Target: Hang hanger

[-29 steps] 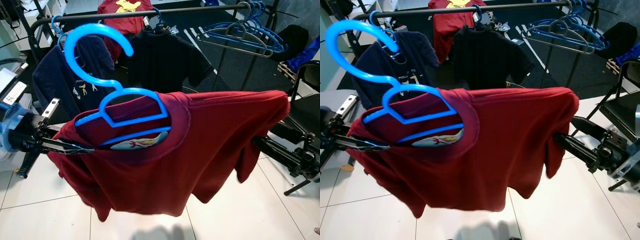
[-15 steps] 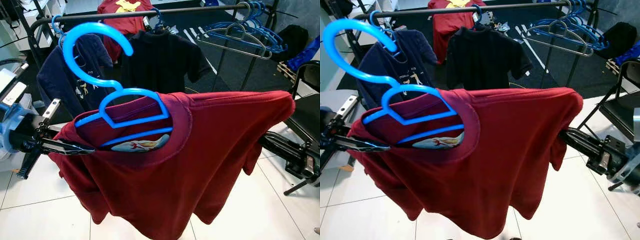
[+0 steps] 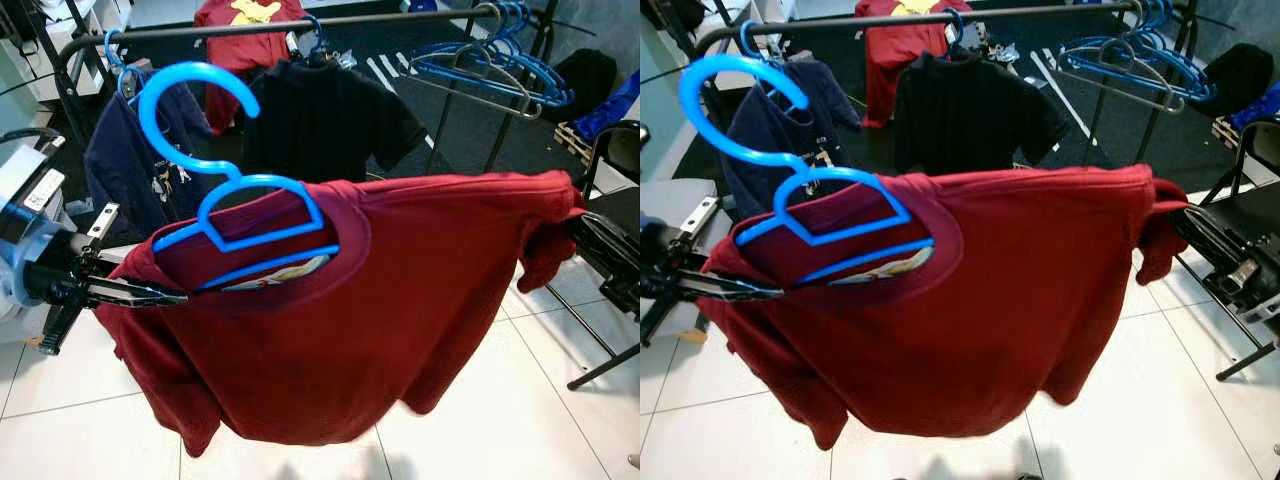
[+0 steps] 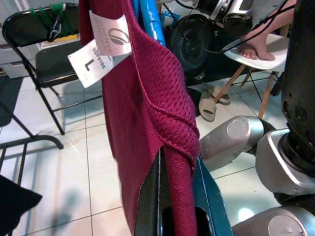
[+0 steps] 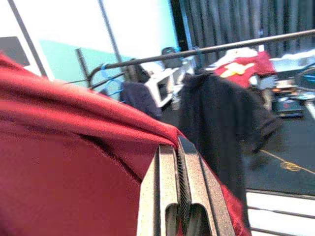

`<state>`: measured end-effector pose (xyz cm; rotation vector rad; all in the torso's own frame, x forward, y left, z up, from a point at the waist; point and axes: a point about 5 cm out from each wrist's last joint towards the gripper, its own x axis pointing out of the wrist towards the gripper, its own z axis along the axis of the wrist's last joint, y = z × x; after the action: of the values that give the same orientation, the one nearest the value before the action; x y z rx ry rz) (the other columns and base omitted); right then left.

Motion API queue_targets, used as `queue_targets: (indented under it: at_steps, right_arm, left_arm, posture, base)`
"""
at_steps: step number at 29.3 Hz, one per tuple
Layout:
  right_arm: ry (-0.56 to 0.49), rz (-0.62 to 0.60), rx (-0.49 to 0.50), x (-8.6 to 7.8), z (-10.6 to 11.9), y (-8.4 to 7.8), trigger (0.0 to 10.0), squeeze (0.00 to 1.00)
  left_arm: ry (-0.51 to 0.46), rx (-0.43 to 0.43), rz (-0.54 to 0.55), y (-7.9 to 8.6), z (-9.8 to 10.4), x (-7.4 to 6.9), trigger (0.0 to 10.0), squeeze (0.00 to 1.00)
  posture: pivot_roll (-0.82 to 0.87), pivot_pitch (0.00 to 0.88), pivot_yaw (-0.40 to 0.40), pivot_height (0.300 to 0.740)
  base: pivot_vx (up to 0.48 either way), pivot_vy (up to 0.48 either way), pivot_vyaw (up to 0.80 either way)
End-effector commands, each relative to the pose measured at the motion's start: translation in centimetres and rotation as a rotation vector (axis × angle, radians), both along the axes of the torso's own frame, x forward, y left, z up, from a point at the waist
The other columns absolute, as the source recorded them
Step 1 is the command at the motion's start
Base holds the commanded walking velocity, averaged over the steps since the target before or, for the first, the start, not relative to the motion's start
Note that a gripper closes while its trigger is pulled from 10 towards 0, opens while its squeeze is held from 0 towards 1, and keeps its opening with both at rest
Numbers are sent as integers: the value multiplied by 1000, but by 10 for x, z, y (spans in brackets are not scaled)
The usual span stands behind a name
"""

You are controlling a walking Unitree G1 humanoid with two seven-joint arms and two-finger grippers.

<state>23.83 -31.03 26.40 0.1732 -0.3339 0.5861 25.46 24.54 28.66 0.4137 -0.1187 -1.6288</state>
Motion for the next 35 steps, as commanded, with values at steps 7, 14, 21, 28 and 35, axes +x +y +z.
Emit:
queue_targets:
  at_steps: [7, 14, 21, 28, 35]
  right_arm:
    - [-79, -224, 170, 4, 11, -34, 0, 0]
    - [-115, -385, 316, 3, 16, -58, 0, 0]
    - [3, -512, 331, 7, 1, -72, 0, 0]
    - [112, -525, 279, 12, -15, -68, 0, 0]
    - [326, -662, 215, 19, -50, -76, 0, 0]
  left_arm:
    - [40, 27, 61, 12, -16, 0, 10000, 0]
    - [83, 144, 144, 29, -45, 0, 10000, 0]
    - [93, 115, 141, 29, -51, -3, 10000, 0]
    - [85, 60, 122, 26, -46, -5, 10000, 0]
    - [58, -65, 99, 24, -29, -8, 10000, 0]
  posture:
    - [-28, 160, 39, 740]
    - [-31, 169, 43, 740]
    - [-30, 177, 48, 740]
    - [-32, 179, 47, 740]
    - [-28, 180, 47, 740]
  base:
    - [0, 0, 0]
    - [0, 0, 0]
    - [0, 0, 0]
    - [0, 0, 0]
    - [0, 0, 0]
